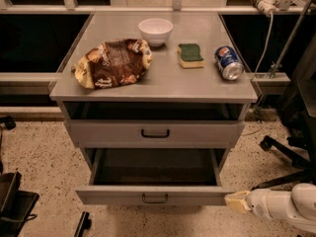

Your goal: Close middle drawer

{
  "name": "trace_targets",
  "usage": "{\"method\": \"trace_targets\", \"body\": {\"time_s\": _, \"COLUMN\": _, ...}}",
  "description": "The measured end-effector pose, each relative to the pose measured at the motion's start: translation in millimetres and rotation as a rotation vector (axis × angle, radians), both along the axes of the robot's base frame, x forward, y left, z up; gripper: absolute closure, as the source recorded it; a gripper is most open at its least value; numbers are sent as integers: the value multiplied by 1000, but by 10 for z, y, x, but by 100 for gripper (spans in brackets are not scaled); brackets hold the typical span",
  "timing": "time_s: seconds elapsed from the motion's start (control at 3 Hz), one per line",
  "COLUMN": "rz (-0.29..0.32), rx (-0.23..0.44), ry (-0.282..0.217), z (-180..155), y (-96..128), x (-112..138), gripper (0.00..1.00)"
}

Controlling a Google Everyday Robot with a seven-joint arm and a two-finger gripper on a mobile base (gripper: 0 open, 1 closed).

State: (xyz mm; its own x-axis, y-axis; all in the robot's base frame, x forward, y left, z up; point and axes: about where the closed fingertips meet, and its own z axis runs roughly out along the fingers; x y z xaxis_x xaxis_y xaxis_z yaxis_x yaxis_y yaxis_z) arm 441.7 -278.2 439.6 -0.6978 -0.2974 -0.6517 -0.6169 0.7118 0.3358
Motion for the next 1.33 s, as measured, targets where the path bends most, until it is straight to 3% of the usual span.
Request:
{"method": "trace_targets", "body": {"time_s": 0.33, "rz": -55, "rx": -129, "ry": -101, "z": 195, "y": -57, "x": 435, "gripper": 100}}
{"method": "trace_targets", "body": {"time_s": 0.67, "rz": -55, "rx": -129, "ry": -100, "z": 194, "y": -56, "x": 435, "gripper": 100}}
{"method": "trace_targets", "body": {"time_s": 1.33, "rz": 7, "rx": -87, "ry": -97, "z": -148, "y": 398, "x": 535, "gripper": 100}}
